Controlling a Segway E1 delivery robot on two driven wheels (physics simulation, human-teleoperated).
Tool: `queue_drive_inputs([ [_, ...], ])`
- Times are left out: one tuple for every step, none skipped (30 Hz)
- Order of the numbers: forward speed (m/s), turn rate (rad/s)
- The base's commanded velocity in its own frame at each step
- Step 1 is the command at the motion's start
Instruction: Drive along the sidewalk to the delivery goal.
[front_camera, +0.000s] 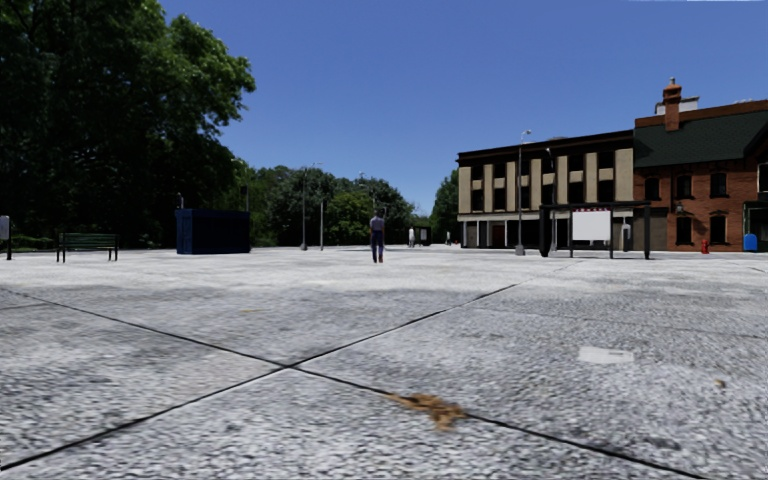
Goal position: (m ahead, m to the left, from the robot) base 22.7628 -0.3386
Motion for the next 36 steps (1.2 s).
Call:
queue_drive_inputs([
  [2.0,0.0],
  [2.0,0.0],
  [2.0,0.0],
  [2.0,0.0],
  [2.0,0.0],
  [2.0,0.0],
  [2.0,0.0],
  [2.0,0.0],
  [2.0,0.0],
  [2.0,0.0],
  [2.0,0.0],
  [2.0,0.0],
  [2.0,0.0],
  [2.0,0.0],
  [2.0,0.0],
  [2.0,0.0],
  [2.0,0.0],
  [2.0,0.0],
  [2.0,0.0],
  [2.0,0.0],
  [2.0,0.0],
  [2.0,0.0],
  [2.0,0.0],
  [2.0,0.0],
  [2.0,0.0],
  [2.0,0.0],
  [2.0,0.0],
  [2.0,0.0],
  [2.0,0.0],
  [2.0,0.0],
  [2.0,0.0],
  [2.0,0.0],
  [2.0,0.0],
  [2.0,0.0],
  [2.0,0.0],
  [2.0,0.0],
])
